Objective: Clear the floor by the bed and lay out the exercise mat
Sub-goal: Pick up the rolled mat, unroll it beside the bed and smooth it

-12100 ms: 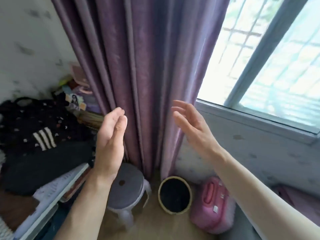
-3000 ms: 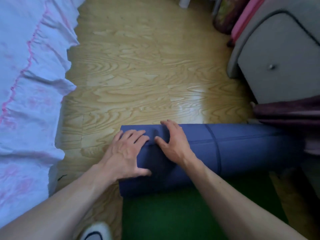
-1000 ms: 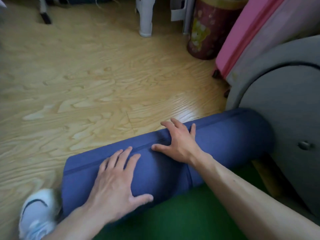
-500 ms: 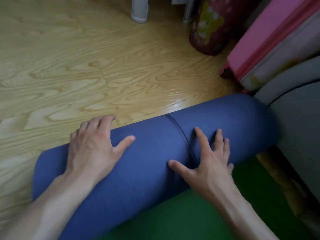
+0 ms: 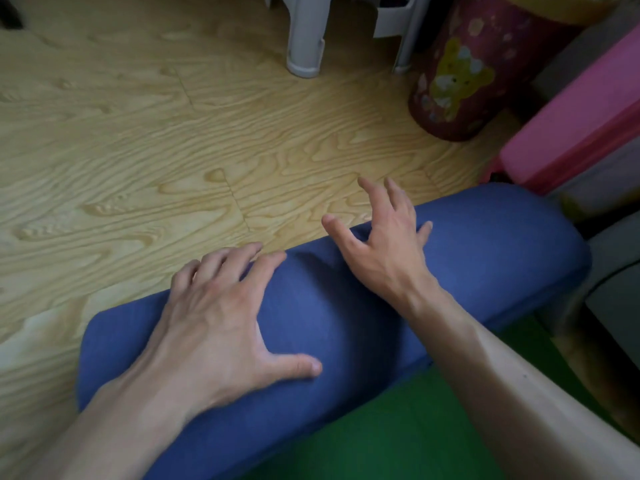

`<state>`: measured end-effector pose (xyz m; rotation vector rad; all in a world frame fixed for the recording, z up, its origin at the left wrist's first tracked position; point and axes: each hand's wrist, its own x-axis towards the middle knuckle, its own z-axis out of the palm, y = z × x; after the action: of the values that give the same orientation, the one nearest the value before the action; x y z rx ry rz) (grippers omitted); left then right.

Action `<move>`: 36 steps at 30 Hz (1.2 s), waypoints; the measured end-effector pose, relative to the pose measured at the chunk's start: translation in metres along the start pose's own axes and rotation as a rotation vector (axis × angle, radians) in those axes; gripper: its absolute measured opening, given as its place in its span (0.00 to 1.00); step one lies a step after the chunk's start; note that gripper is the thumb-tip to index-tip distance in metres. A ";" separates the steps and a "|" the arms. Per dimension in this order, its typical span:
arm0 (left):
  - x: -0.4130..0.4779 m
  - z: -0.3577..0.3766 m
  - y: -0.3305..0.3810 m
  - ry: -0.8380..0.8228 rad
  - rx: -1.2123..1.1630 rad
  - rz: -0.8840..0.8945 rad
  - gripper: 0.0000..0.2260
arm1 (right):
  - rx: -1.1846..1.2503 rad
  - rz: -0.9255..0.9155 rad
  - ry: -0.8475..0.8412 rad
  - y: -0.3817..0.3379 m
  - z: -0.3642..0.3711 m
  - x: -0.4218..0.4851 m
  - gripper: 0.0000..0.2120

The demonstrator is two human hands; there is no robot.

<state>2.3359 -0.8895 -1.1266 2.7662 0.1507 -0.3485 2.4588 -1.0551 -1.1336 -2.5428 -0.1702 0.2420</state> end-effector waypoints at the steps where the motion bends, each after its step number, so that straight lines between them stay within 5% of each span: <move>1: 0.006 -0.002 -0.002 -0.019 0.026 -0.004 0.56 | 0.024 -0.015 0.003 -0.001 -0.002 0.003 0.34; 5: 0.042 -0.012 -0.022 0.071 0.111 -0.080 0.47 | -0.087 -0.070 0.131 0.005 -0.017 -0.006 0.32; 9: 0.075 -0.023 -0.051 0.318 0.104 -0.151 0.26 | -0.139 0.239 0.031 0.010 -0.016 -0.030 0.42; 13: 0.088 -0.033 -0.060 0.494 -0.027 -0.061 0.14 | -0.033 0.261 0.023 -0.006 0.009 0.003 0.42; 21: 0.093 -0.029 -0.064 0.299 0.131 -0.047 0.47 | -0.040 -0.054 0.155 -0.059 0.032 0.084 0.35; 25: 0.128 -0.039 -0.089 0.331 0.086 -0.109 0.42 | -0.097 -0.167 0.153 -0.068 0.040 0.099 0.33; 30: 0.155 -0.045 -0.115 0.488 0.068 -0.082 0.26 | -0.218 0.038 0.046 -0.069 0.060 0.098 0.39; 36: 0.167 -0.036 -0.138 0.274 0.144 -0.057 0.57 | -0.051 0.077 -0.031 -0.071 0.073 0.118 0.44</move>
<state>2.4842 -0.7377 -1.1821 2.9461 0.2820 0.0095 2.5539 -0.9368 -1.1697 -2.6001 -0.0910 0.3109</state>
